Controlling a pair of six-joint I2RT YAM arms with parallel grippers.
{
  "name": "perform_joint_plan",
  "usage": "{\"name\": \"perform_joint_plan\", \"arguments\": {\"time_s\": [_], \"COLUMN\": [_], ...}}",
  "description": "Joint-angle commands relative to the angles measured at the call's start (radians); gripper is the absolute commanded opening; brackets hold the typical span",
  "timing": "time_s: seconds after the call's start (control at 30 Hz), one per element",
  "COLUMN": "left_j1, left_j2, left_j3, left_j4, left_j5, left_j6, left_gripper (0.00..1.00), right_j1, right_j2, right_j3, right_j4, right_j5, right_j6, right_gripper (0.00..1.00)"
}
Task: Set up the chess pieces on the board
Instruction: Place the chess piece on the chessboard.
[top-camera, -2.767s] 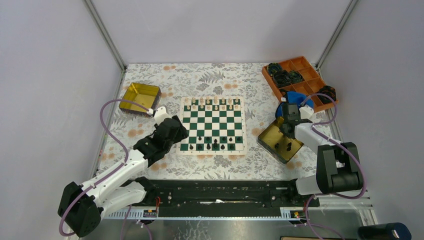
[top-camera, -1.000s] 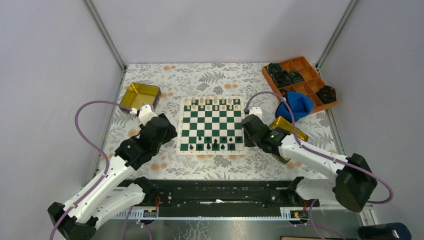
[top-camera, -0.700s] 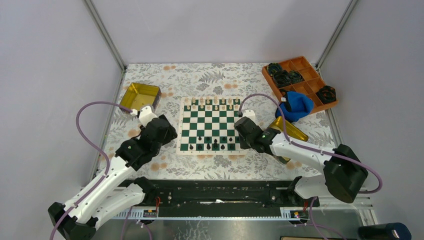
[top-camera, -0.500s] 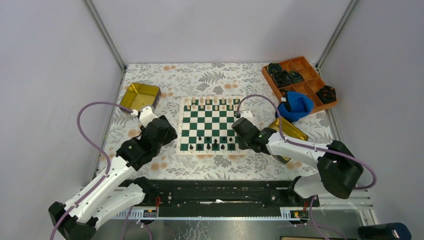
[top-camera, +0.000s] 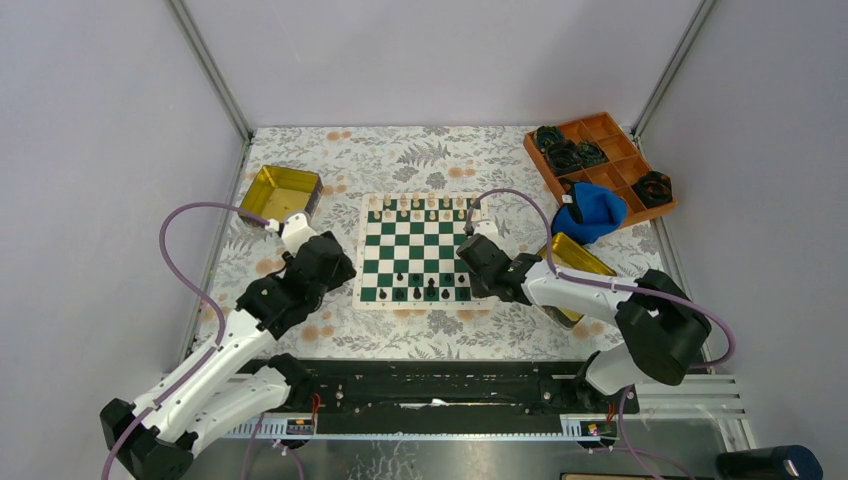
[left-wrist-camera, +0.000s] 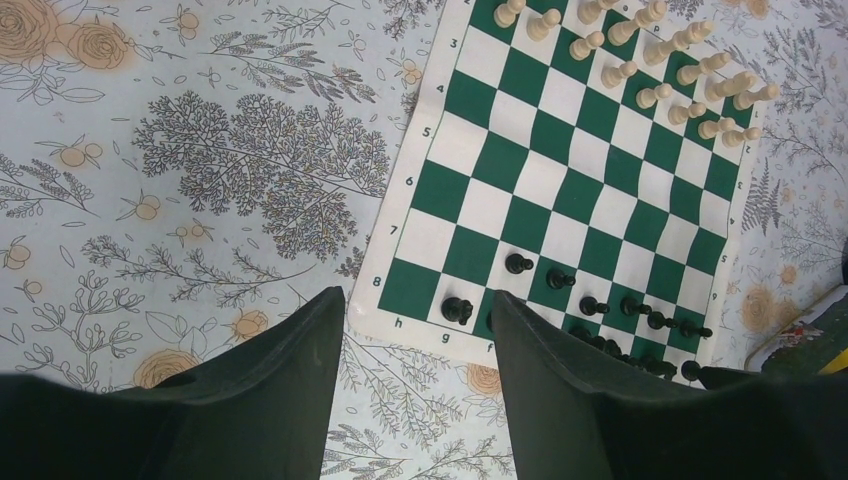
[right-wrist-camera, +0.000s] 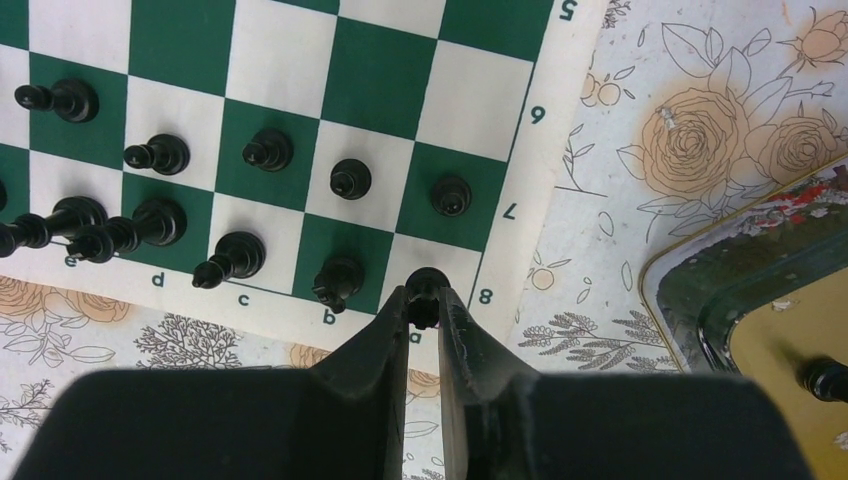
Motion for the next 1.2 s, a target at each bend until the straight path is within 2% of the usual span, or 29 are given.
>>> {"name": "perform_joint_plan", "arguments": {"time_s": [0.0,1.17], "left_j1": [0.005,0.005], "left_j2": [0.007,0.005], "left_j3": [-0.006,-0.018], "left_j4": [0.038,0.040], "left_j5": [-0.009,-0.003], "left_j6": [0.017,0.012], "left_gripper": [0.63,0.63], "right_j1": [0.009,0.012], "right_j2": [0.013,0.016], "right_j3": [0.046,0.015], "right_j4": [0.037,0.012], "right_j5": [-0.005,0.006], "right_j6": [-0.012,0.017], "right_gripper": [0.00,0.00]}}
